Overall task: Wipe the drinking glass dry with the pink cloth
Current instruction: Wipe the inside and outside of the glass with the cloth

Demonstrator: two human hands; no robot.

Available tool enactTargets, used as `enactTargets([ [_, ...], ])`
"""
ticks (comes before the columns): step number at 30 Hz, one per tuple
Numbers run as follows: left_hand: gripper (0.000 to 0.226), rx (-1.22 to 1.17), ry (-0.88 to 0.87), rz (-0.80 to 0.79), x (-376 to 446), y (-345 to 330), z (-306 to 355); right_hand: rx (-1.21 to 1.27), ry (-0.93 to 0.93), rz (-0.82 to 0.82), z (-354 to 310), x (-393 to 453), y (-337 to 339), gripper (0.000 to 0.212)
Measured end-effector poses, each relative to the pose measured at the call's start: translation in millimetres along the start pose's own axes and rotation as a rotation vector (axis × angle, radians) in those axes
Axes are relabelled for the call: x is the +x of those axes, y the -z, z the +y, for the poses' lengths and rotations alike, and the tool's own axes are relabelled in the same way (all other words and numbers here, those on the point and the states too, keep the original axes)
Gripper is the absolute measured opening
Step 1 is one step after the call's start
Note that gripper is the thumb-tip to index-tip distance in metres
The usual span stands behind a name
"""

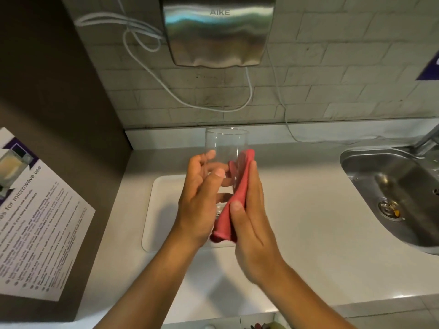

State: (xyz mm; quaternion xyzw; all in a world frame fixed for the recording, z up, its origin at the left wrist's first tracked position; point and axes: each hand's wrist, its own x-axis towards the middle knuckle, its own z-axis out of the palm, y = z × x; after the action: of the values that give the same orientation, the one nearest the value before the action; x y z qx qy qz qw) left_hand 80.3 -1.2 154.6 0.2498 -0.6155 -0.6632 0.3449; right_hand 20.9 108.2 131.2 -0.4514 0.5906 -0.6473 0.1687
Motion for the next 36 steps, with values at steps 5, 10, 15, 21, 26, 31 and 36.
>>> enactTargets([
  [5, 0.049, -0.009, 0.045, -0.036, -4.5, -8.1, -6.9, 0.149, -0.042, 0.07, -13.4, 48.4, 21.8, 0.061],
  [10, 0.049, 0.003, 0.021, 0.031, 12.9, -3.0, 2.4, 0.067, -0.032, 0.017, 1.6, 7.9, -0.5, 0.066],
  [15, 0.057, -0.079, 0.098, -0.034, 2.1, -14.8, -4.7, 0.161, -0.117, 0.059, -2.8, 53.3, 26.3, 0.052],
  [21, 0.057, -0.101, 0.072, 0.014, 13.8, -10.5, 1.8, 0.177, -0.062, -0.001, -2.2, 18.4, 13.4, 0.059],
  [26, 0.054, -0.037, 0.056, -0.059, 7.9, -14.4, 0.1, 0.182, -0.061, 0.022, -2.4, 33.9, 23.8, 0.053],
  [31, 0.047, -0.074, 0.064, -0.06, 9.2, -18.0, 5.8, 0.231, -0.059, 0.041, -13.3, 53.4, 32.3, 0.052],
  [36, 0.052, 0.0, 0.023, -0.025, 14.9, -11.6, 9.7, 0.193, -0.028, 0.021, -2.8, 12.8, 11.6, 0.059],
])
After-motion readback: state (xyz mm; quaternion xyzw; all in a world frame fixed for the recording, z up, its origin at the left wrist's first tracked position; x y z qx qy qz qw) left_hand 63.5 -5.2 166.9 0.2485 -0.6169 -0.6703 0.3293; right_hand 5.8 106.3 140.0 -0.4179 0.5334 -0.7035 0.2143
